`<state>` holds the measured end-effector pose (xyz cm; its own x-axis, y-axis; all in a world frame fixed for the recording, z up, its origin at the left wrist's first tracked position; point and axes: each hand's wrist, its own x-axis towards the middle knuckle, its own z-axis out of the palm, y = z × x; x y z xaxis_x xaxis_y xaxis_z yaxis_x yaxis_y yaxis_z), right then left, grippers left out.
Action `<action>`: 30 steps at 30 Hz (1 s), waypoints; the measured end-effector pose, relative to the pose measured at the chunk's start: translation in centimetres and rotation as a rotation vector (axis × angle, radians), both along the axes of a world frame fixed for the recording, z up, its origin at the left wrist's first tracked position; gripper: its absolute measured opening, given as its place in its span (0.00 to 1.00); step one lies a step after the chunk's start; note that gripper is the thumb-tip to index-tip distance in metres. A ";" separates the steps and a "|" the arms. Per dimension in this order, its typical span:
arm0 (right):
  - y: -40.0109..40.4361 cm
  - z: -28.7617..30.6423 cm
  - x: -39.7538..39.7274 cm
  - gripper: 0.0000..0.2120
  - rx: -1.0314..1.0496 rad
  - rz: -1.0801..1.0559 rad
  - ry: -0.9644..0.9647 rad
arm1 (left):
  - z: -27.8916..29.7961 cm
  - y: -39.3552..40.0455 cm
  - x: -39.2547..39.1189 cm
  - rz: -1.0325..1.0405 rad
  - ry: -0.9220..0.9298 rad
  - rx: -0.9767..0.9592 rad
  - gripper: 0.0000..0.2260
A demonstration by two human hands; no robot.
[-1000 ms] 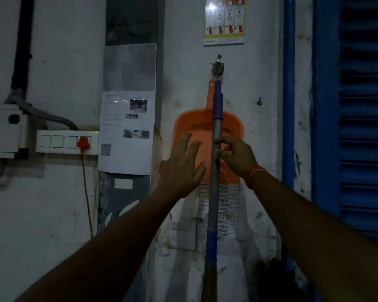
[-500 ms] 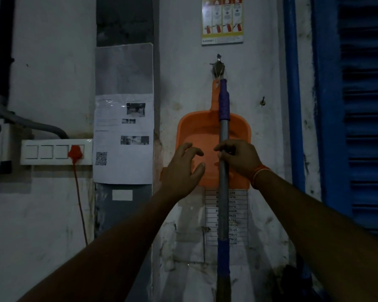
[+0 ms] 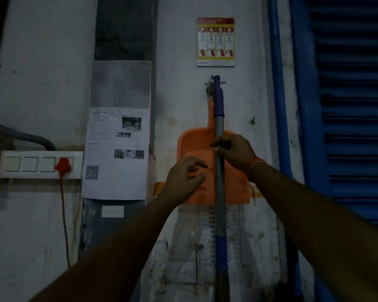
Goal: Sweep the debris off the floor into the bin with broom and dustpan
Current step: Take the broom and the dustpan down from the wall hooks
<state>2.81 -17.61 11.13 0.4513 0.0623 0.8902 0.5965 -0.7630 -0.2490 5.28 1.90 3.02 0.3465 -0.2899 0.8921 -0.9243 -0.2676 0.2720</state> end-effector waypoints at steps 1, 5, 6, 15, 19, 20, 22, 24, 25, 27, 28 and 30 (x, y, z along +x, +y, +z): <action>-0.1 0.5 0.0 0.09 0.009 0.006 -0.003 | 0.1 -0.2 0.0 -0.020 0.012 -0.008 0.10; -0.4 2.1 0.1 0.09 0.057 0.057 0.000 | 0.5 -0.9 0.0 -0.056 0.045 -0.026 0.10; -0.4 2.5 0.1 0.09 0.064 0.070 0.004 | 0.6 -1.1 -0.1 -0.060 0.058 -0.025 0.10; -0.2 5.2 -1.0 0.10 0.113 0.229 -0.004 | 0.8 -1.5 -0.6 -0.262 0.217 -0.004 0.13; -0.2 5.3 -1.5 0.10 0.133 0.281 0.015 | 0.7 -1.7 -1.3 -0.359 0.221 0.023 0.14; -0.2 5.3 -1.6 0.10 0.139 0.294 0.017 | 0.6 -1.8 -1.4 -0.378 0.236 0.030 0.15; -0.2 5.4 -1.8 0.10 0.147 0.310 0.017 | 0.6 -2.1 -1.5 -0.374 0.261 0.057 0.16; -0.1 5.3 -2.0 0.10 0.160 0.322 0.020 | 0.6 -2.5 -1.6 -0.342 0.262 0.074 0.16; -0.1 5.3 -2.0 0.10 0.168 0.329 0.022 | 0.6 -2.7 -1.8 -0.331 0.256 0.076 0.16; -0.1 5.1 -2.2 0.09 0.172 0.343 0.019 | 0.6 -3.0 -2.1 -0.315 0.239 0.075 0.17; -0.2 4.9 -2.3 0.09 0.175 0.354 0.016 | 0.6 -3.2 -2.3 -0.306 0.228 0.071 0.17; -0.3 4.4 -2.7 0.09 0.203 0.391 0.004 | 0.5 -3.5 -2.5 -0.284 0.202 0.059 0.17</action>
<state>0.16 -17.96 15.57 0.4322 0.0532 0.9002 0.8292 -0.4158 -0.3736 2.73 -1.64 3.50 0.4123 -0.4487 0.7929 -0.8934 -0.0285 0.4484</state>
